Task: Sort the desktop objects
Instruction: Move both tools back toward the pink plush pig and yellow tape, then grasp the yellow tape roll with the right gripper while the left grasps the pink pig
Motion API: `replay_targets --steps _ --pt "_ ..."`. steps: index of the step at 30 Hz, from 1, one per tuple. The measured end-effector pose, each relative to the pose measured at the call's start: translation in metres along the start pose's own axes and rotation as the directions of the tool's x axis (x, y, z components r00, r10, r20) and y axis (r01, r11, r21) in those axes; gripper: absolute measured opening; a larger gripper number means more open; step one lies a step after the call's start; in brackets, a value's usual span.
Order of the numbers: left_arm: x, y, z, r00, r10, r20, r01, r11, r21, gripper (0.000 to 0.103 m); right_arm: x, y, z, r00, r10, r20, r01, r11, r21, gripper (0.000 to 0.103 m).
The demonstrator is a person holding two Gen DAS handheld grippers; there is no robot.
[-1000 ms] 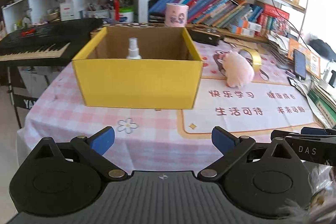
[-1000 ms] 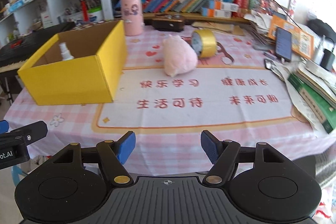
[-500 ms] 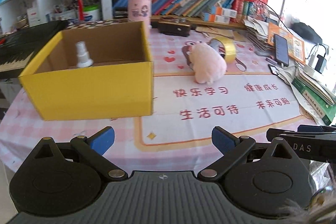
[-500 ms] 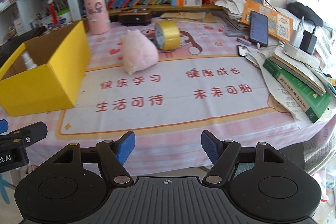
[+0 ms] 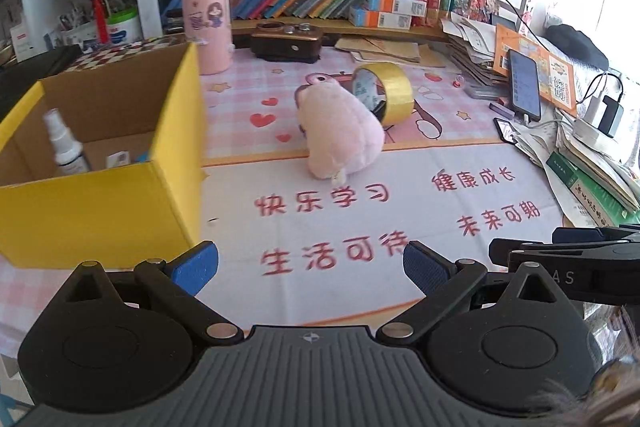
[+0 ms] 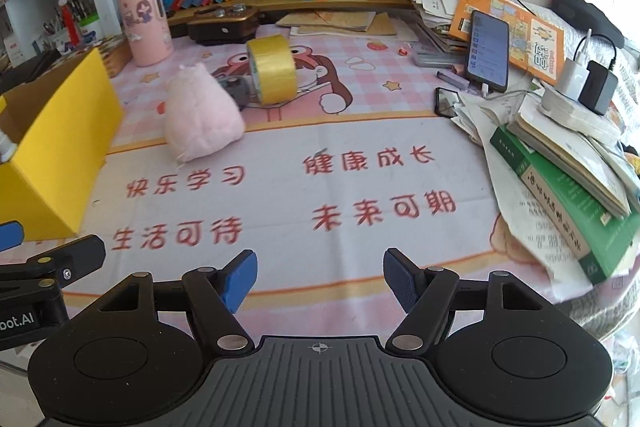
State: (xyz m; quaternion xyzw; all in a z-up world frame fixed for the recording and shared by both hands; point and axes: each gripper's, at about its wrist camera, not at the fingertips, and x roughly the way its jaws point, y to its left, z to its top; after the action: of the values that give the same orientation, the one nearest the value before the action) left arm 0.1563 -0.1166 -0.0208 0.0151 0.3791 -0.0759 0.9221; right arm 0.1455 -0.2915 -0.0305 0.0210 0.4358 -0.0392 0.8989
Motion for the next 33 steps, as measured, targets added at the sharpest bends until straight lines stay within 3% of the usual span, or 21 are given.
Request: replay_targets --steps 14,27,31,33 --pt "0.052 -0.026 0.042 0.995 0.094 0.013 -0.093 0.995 -0.043 0.1 0.048 -0.034 0.054 0.997 0.07 0.029 -0.068 0.996 -0.063 0.072" --pt "0.122 -0.034 0.082 0.989 0.144 0.046 -0.139 0.986 -0.089 0.097 0.086 -0.02 0.137 0.971 0.176 0.162 -0.146 0.972 -0.182 0.072" --pt "0.137 -0.035 0.083 0.989 0.138 0.046 -0.133 0.986 -0.101 0.097 0.096 -0.01 0.147 0.962 0.218 0.161 -0.181 0.959 -0.216 0.072" --pt "0.141 -0.036 0.084 0.991 0.129 0.046 -0.124 0.986 -0.108 0.092 0.102 -0.003 0.15 0.96 0.237 0.149 -0.199 0.952 -0.234 0.074"
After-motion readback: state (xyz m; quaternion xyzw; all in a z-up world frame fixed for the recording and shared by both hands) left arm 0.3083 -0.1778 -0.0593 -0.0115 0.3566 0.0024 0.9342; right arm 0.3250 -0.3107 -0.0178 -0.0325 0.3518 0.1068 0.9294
